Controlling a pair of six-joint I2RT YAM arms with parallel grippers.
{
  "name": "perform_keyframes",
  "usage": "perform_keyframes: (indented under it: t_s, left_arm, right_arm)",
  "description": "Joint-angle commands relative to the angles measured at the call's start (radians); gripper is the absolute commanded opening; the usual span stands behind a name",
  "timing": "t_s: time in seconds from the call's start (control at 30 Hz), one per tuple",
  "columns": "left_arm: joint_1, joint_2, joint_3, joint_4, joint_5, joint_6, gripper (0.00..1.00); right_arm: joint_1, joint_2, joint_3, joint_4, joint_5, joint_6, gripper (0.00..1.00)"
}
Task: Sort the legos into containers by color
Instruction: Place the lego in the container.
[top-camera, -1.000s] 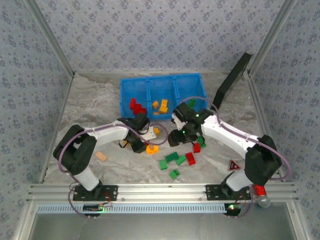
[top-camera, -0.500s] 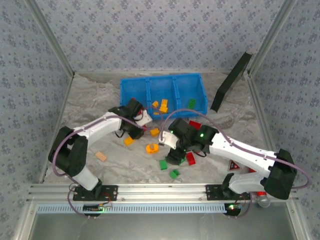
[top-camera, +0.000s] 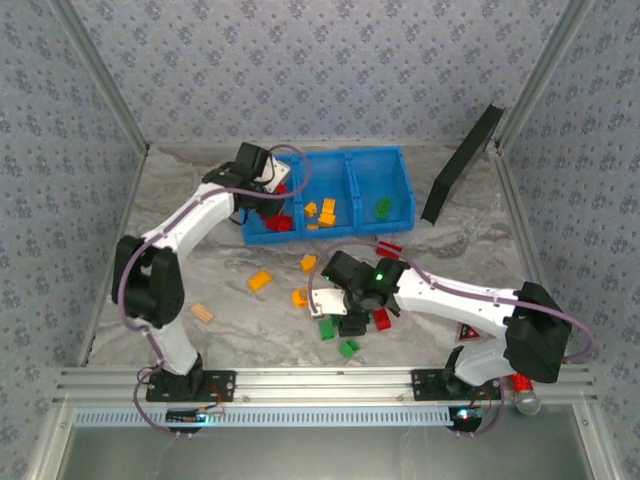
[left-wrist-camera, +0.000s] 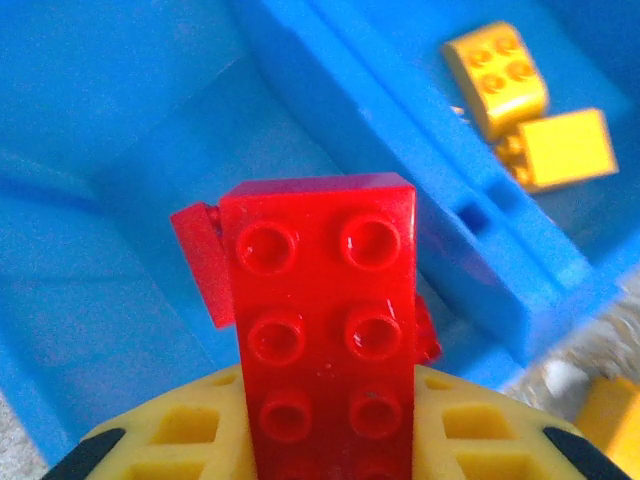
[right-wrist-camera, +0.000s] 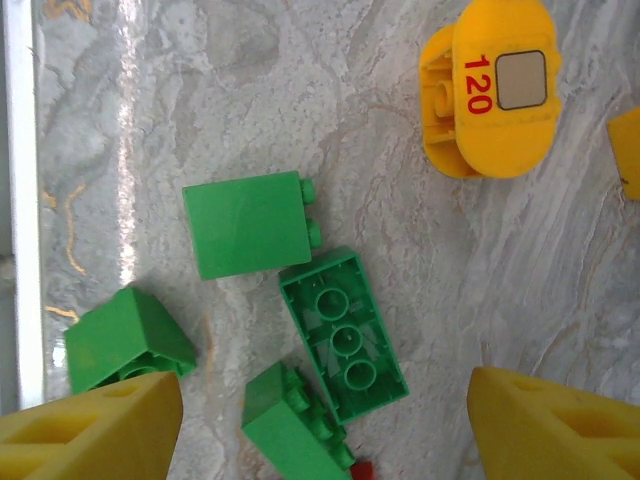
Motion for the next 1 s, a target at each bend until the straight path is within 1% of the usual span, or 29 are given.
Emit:
perform_keyframes:
  t_s: [0.0,0.07,0.2,0.33,0.43,0.63,0.73,0.9,0.97]
  left_arm:
    - [0.008,0.119,0.116,-0.100,-0.052,-0.079,0.12]
    - [0.008,0.182,0.178,-0.133,-0.064,-0.081,0.12]
    - [0.009,0.277,0.238,-0.157,-0.075,-0.093,0.13]
    - [0.009,0.321,0.264,-0.164,-0.075,-0.101,0.15]
    - [0.009,0.337,0.274,-0.168,-0.066,-0.104,0.19]
    - [0.009,0.333,0.263,-0.158,-0.068,-0.102,0.34]
    - [0.009,0.320,0.259,-0.150,-0.048,-0.099,0.41]
    - [0.009,0.294,0.263,-0.156,-0.040,-0.086,0.58]
    - [0.009,0.278,0.262,-0.153,-0.038,-0.080,0.61]
  right_arm:
    - [-0.024,0.017,-0.005,0.030,-0.002,-0.100,0.77]
    - [-0.032,0.023,-0.008,0.053,-0.005,-0.125,0.77]
    - [-0.033,0.053,-0.018,0.069,0.028,-0.158,0.77]
    - [-0.027,0.059,-0.054,0.089,0.052,-0.203,0.77]
    - [-0.027,0.067,-0.066,0.131,0.064,-0.219,0.77]
    - [-0.018,0.109,-0.067,0.155,0.064,-0.219,0.76]
    - [-0.011,0.128,-0.071,0.161,0.050,-0.214,0.75]
    - [-0.008,0.136,-0.086,0.169,0.037,-0.209,0.74]
    - [-0.006,0.139,-0.088,0.167,0.031,-0.212,0.72]
